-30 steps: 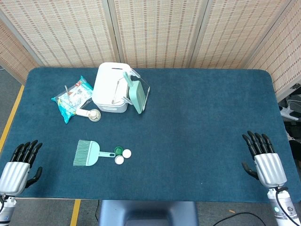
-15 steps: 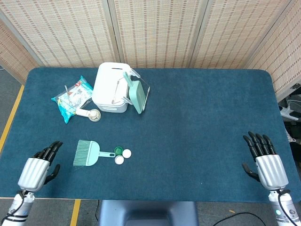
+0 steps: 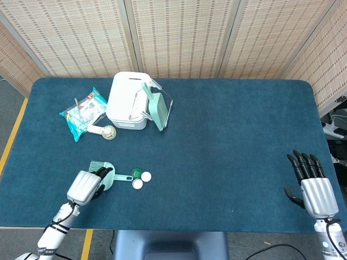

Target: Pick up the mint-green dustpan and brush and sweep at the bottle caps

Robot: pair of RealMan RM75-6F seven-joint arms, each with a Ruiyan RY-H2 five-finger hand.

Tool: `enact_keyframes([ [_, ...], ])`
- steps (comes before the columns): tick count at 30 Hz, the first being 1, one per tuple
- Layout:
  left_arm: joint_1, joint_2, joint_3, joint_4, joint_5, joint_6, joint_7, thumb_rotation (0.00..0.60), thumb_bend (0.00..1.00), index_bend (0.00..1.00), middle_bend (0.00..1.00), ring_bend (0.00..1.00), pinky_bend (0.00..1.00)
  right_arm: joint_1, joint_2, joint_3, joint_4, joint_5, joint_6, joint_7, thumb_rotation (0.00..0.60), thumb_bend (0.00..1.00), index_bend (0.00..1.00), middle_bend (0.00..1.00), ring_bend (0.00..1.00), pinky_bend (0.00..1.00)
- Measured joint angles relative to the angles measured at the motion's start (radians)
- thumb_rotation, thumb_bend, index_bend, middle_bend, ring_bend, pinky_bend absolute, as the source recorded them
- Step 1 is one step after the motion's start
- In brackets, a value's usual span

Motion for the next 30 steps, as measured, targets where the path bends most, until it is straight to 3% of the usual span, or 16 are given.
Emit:
enact_keyframes([
  [15,-0.077,-0.093,0.012,0.07,-0.065,-0.091,0.087,0.6,0.34,0.23,0.29,0.65,0.81,0.003,0.009,0.001,-0.002,0.007,-0.017,0.009,0.6,0.22,0.0,0.0,0.0,0.0],
  [30,-0.11,-0.152,0.03,0.161,-0.069,-0.091,0.153,0.6,0.34,0.24,0.29,0.65,0.8,0.009,0.016,-0.009,-0.009,0.006,-0.04,0.011,0.6,0.22,0.0,0.0,0.0,0.0],
])
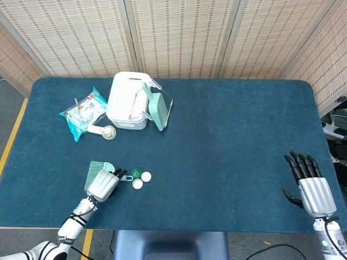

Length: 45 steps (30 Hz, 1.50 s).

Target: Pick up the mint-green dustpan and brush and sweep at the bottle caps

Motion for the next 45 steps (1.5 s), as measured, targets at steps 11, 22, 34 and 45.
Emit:
enact_keyframes([
  [11,-0.016,-0.049,0.008,0.067,-0.009,0.014,0.071,0.6,0.33,0.33,0.37,0.66,0.8,0.001,0.009,-0.002,-0.002,-0.001,-0.005,0.011,0.6,0.22,0.0,0.0,0.0,0.0],
  [22,-0.021,-0.075,0.017,0.127,-0.017,0.024,0.1,0.6,0.33,0.36,0.42,0.66,0.8,0.0,0.011,-0.005,-0.007,-0.003,-0.007,0.006,0.6,0.22,0.0,0.0,0.0,0.0],
  [34,-0.021,-0.09,0.023,0.155,-0.007,0.052,0.089,0.6,0.34,0.48,0.59,0.67,0.81,-0.001,0.011,-0.008,-0.01,-0.007,-0.007,0.008,0.6,0.22,0.0,0.0,0.0,0.0],
  [45,-0.013,-0.074,0.034,0.129,0.028,0.095,0.011,0.6,0.52,0.63,0.73,0.7,0.82,0.002,0.01,-0.011,-0.012,-0.008,-0.015,0.001,0.6,0.22,0.0,0.0,0.0,0.0],
])
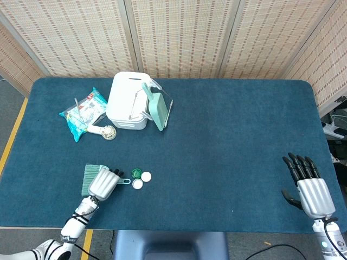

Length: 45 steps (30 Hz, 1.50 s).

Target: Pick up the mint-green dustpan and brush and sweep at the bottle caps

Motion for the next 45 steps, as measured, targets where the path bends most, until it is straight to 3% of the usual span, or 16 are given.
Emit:
enact_keyframes([
  [4,0.001,0.004,-0.004,-0.006,0.014,0.022,-0.081,0.6,0.67,0.73,0.83,0.74,0.86,0.0,0.0,0.0,0.0,0.001,-0.002,-0.001,0.6,0.22,0.0,0.0,0.0,0.0],
  [10,0.002,-0.002,-0.011,0.028,0.069,0.099,-0.334,0.6,0.71,0.75,0.85,0.75,0.89,0.0,0.001,-0.001,-0.003,0.003,-0.003,-0.002,0.6,0.22,0.0,0.0,0.0,0.0],
  [19,0.006,-0.056,-0.038,0.153,0.126,0.262,-0.925,0.6,0.75,0.75,0.87,0.75,0.9,-0.001,-0.003,-0.005,-0.008,0.0,-0.004,-0.014,0.6,0.22,0.0,0.0,0.0,0.0],
  [26,0.011,-0.186,-0.109,0.343,0.116,0.42,-1.325,0.6,0.76,0.75,0.88,0.75,0.89,0.0,-0.005,-0.007,-0.008,-0.001,-0.008,-0.018,0.6,0.22,0.0,0.0,0.0,0.0],
  [33,0.002,-0.308,-0.131,0.495,0.098,0.448,-1.432,0.6,0.76,0.75,0.88,0.75,0.89,-0.001,-0.006,-0.009,-0.01,-0.004,-0.007,-0.023,0.6,0.22,0.0,0.0,0.0,0.0],
  [45,-0.011,-0.414,-0.091,0.697,0.109,0.435,-1.474,0.6,0.76,0.75,0.88,0.75,0.89,-0.003,0.002,-0.006,-0.008,-0.003,-0.002,-0.005,0.6,0.22,0.0,0.0,0.0,0.0],
])
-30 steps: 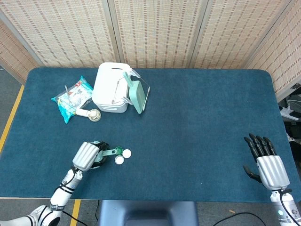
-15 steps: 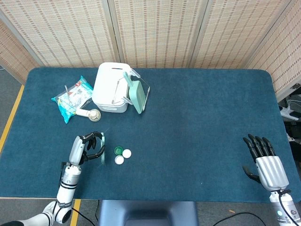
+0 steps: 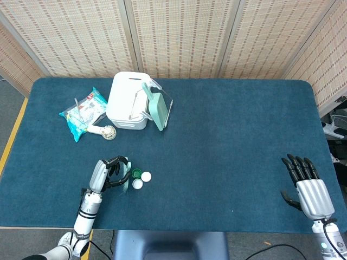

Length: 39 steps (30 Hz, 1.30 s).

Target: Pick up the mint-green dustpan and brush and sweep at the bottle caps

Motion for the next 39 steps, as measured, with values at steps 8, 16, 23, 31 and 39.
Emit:
enact_keyframes([
  [8,-0.011,-0.035,0.015,0.032,-0.007,-0.037,-0.029,0.6,0.76,0.75,0.88,0.75,0.89,0.002,0.001,0.002,0.001,0.005,-0.003,0.005,0.6,0.22,0.0,0.0,0.0,0.0],
  [16,-0.036,-0.077,0.024,0.035,-0.001,-0.047,-0.043,0.6,0.76,0.75,0.88,0.74,0.89,-0.002,0.007,0.004,-0.003,0.006,0.004,0.013,0.6,0.22,0.0,0.0,0.0,0.0],
  [23,-0.066,-0.12,0.037,0.03,0.019,-0.041,-0.035,0.6,0.76,0.75,0.88,0.74,0.89,-0.001,0.012,0.004,-0.002,0.008,0.001,0.026,0.6,0.22,0.0,0.0,0.0,0.0],
  [31,-0.113,-0.152,0.049,0.001,0.046,-0.041,-0.005,0.6,0.76,0.75,0.88,0.74,0.89,-0.001,0.015,0.006,-0.001,0.011,0.001,0.032,0.6,0.22,0.0,0.0,0.0,0.0],
  [39,-0.131,-0.11,0.046,-0.009,0.074,0.049,0.05,0.6,0.75,0.75,0.87,0.74,0.89,-0.002,0.017,0.006,0.001,0.011,0.001,0.036,0.6,0.22,0.0,0.0,0.0,0.0],
])
